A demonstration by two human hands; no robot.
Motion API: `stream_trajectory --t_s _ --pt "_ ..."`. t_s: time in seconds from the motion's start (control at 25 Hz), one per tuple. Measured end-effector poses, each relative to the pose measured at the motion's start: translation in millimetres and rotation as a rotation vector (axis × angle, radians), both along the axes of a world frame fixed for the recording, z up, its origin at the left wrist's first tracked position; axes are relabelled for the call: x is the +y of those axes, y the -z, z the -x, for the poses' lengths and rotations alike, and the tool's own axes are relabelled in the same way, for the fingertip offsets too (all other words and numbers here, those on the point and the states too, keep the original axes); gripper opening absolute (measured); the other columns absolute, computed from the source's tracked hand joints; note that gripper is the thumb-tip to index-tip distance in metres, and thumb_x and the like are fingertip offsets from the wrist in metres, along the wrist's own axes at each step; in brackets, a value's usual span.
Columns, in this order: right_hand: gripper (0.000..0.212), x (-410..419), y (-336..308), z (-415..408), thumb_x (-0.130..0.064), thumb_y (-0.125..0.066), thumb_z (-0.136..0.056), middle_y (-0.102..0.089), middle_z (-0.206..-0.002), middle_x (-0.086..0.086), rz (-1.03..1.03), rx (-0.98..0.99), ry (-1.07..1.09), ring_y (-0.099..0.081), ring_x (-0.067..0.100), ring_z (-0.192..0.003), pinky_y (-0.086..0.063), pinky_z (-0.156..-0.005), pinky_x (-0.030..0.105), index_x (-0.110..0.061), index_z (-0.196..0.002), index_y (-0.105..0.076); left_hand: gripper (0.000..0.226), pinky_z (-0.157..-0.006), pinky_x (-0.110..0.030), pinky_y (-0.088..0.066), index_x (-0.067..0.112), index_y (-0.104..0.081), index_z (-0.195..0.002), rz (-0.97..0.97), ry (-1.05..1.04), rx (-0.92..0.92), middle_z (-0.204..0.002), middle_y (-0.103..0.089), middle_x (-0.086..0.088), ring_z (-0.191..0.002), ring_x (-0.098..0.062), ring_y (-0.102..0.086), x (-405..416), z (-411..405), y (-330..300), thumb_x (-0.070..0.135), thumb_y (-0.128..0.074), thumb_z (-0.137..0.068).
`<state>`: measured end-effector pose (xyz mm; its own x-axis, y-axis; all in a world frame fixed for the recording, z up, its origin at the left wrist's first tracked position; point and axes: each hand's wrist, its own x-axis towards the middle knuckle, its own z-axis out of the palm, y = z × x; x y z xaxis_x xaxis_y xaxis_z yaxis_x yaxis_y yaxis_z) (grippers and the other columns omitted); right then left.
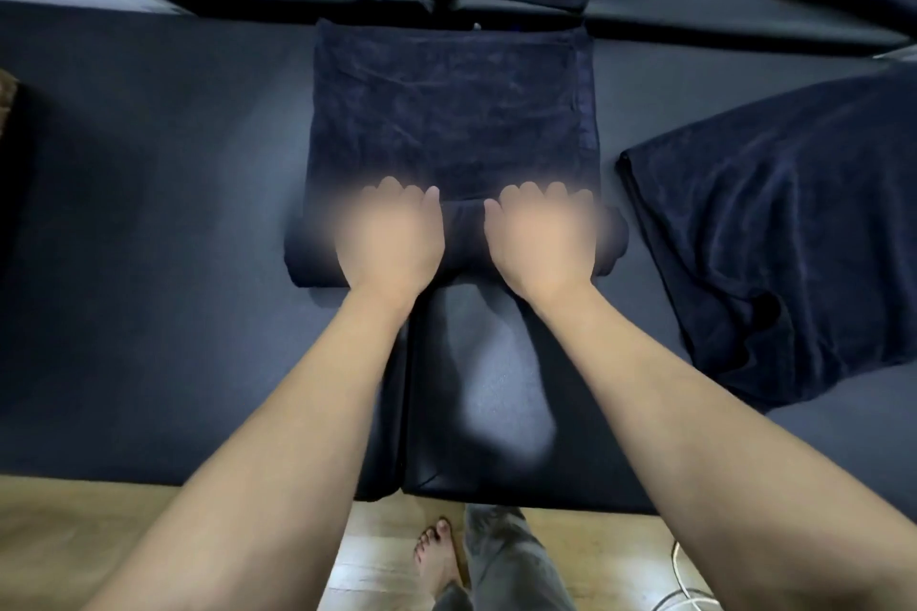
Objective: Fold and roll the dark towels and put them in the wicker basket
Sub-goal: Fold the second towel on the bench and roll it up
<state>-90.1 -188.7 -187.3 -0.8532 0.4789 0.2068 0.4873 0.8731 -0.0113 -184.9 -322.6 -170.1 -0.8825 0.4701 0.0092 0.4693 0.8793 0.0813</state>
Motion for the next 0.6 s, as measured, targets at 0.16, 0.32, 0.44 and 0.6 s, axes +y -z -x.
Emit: stream_trajectory --t_s 0.16,0.32,0.44,0.6 --pt "0.048 14.0 -8.8 20.9 -0.038 -0.023 -0.106 -0.064 -0.070 0.004 0.086 -0.133 0.026 -0.038 0.029 -0.066 -0.033 -0.075 0.044 -0.017 -0.072 -0.050 0.044 -0.091 -0.043 -0.041 0.015 -0.067 -0.113 -0.063 0.093 0.125 -0.103 -0.063 -0.003 -0.094 -0.029 -0.055 -4.2 -23.6 10.4 0.044 -0.036 -0.104" --pt "0.049 18.1 -10.9 26.8 -0.038 -0.017 -0.105 -0.068 -0.075 0.004 0.156 -0.184 0.047 -0.043 0.030 -0.067 -0.028 -0.073 0.043 -0.018 -0.073 -0.049 0.052 -0.070 -0.043 -0.038 0.016 -0.064 -0.078 -0.031 0.123 0.125 -0.079 -0.065 -0.003 -0.073 -0.029 -0.053 11.3 6.9 3.7 0.044 -0.030 -0.105" --pt "0.046 13.6 -10.5 18.7 -0.039 -0.024 -0.104 -0.064 -0.089 0.006 0.098 -0.080 0.075 -0.048 0.030 -0.074 -0.029 -0.071 0.042 -0.016 -0.084 -0.059 0.053 -0.067 -0.041 -0.035 0.020 -0.049 -0.067 0.086 0.138 -0.020 -0.074 -0.067 -0.004 -0.066 -0.026 -0.045 26.5 31.3 -5.3 0.040 -0.020 -0.106" --pt "0.038 7.6 -4.4 12.6 -0.037 -0.037 -0.105 -0.062 -0.100 0.005 -0.018 0.001 0.015 -0.054 0.030 -0.085 -0.036 -0.082 0.045 -0.017 -0.112 -0.068 0.064 -0.066 -0.037 -0.036 0.019 -0.063 -0.071 0.122 0.057 -0.173 -0.075 -0.068 -0.007 -0.065 -0.028 -0.052 42.6 50.2 -10.7 0.044 -0.017 -0.107"
